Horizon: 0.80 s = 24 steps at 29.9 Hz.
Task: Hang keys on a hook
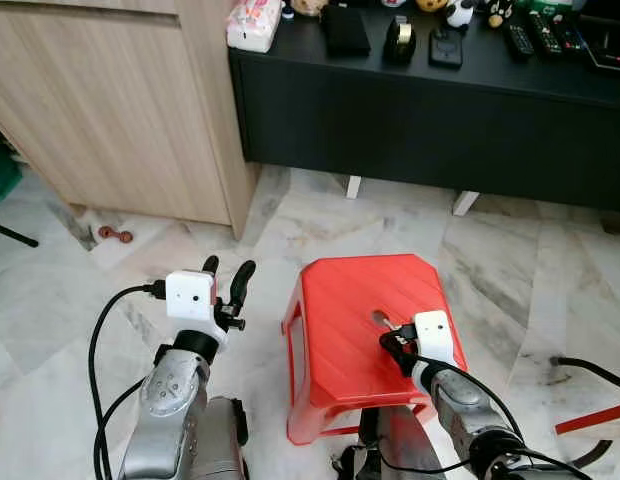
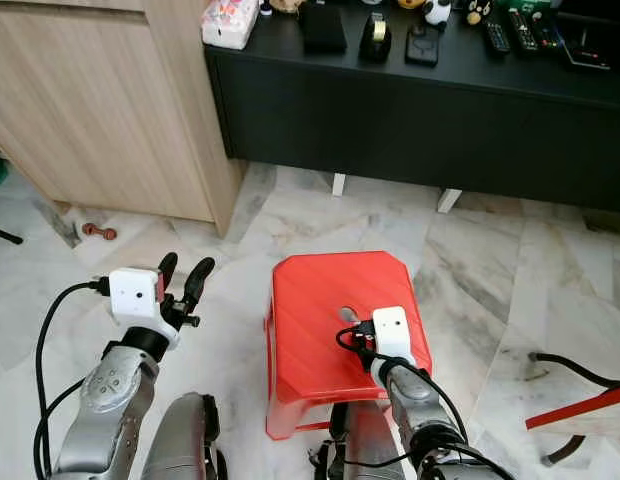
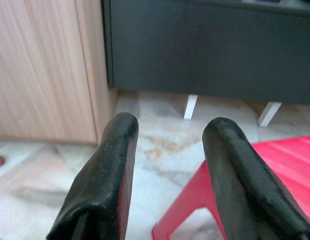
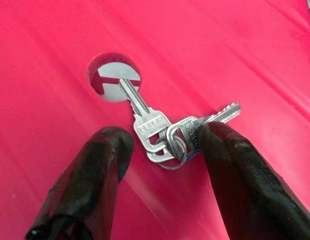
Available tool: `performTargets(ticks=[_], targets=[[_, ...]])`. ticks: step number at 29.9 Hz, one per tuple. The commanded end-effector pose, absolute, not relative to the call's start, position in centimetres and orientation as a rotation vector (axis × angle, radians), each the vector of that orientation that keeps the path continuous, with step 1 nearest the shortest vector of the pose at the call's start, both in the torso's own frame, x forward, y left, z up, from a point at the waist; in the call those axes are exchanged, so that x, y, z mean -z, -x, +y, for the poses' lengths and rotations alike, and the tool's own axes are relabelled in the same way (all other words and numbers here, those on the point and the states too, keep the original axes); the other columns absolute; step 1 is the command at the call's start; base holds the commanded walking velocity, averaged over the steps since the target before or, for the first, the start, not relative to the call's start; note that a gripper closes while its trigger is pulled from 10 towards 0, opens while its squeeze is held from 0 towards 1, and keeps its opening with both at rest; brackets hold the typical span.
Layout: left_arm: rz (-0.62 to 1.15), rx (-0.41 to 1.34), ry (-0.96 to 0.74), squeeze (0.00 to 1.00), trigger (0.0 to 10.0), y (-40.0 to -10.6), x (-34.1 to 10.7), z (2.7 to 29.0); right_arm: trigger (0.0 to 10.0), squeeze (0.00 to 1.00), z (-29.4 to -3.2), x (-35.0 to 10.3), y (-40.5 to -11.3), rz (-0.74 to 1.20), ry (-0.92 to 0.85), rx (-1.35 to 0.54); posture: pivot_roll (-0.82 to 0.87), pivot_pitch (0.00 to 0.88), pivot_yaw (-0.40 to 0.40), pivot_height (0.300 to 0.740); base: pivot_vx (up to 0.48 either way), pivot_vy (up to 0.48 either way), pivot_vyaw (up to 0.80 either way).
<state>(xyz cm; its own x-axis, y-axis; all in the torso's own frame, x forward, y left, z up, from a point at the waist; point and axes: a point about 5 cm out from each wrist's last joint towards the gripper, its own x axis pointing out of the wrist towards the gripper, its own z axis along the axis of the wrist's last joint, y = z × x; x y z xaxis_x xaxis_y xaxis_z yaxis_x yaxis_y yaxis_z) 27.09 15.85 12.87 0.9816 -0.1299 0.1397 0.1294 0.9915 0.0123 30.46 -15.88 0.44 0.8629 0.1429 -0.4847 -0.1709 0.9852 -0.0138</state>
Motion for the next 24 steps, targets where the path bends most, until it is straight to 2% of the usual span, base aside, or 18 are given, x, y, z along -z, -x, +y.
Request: performTargets(ticks=[1, 2, 3, 4, 5, 16, 24], targets=[[-0.125, 0.139, 0.0, 0.0, 10.0, -26.8, -12.7, 15.5, 10.0, 0.0, -16.2, 0.5, -29.6, 0.554, 0.045, -0.15, 0.22, 0.309, -0.083, 0.61, 0.0, 0.0, 0.0], [-0.12, 0.14, 0.001, 0.0, 10.0, -26.8, -12.8, 15.5, 10.0, 0.0, -16.2, 0.5, -29.6, 0.549, 0.041, -0.15, 0.22, 0.307, -0.082, 0.61, 0.0, 0.0, 0.0], [-0.116, 0.142, 0.001, 0.0, 10.0, -26.8, -12.8, 15.4, 4.5, 0.0, -16.3, 0.5, -29.6, 0.547, 0.038, -0.149, 0.22, 0.306, -0.081, 0.61, 0.0, 0.0, 0.0], [-0.116, 0.142, 0.001, 0.0, 10.0, -26.8, -12.8, 15.4, 4.5, 0.0, -16.3, 0.5, -29.5, 0.547, 0.036, -0.148, 0.22, 0.306, -0.081, 0.61, 0.0, 0.0, 0.0], [-0.113, 0.142, 0.001, 0.0, 10.0, -27.0, -12.8, 15.5, 0.0, 0.0, -16.3, 0.6, -29.4, 0.55, 0.033, -0.146, 0.22, 0.303, -0.08, 0.61, 0.0, 0.0, 0.0], [-0.094, 0.144, -0.007, 0.0, 10.0, -27.3, -12.7, 15.7, 0.0, 0.0, -16.2, 1.6, -28.3, 0.569, 0.015, -0.153, 0.22, 0.286, -0.072, 0.61, 0.0, 0.0, 0.0], [-0.089, 0.144, -0.009, 0.0, 10.0, -27.6, -12.6, 15.8, 0.0, 0.0, -16.0, 1.3, -28.7, 0.553, 0.003, -0.147, 0.22, 0.279, -0.07, 0.61, 0.0, 0.0, 0.0]])
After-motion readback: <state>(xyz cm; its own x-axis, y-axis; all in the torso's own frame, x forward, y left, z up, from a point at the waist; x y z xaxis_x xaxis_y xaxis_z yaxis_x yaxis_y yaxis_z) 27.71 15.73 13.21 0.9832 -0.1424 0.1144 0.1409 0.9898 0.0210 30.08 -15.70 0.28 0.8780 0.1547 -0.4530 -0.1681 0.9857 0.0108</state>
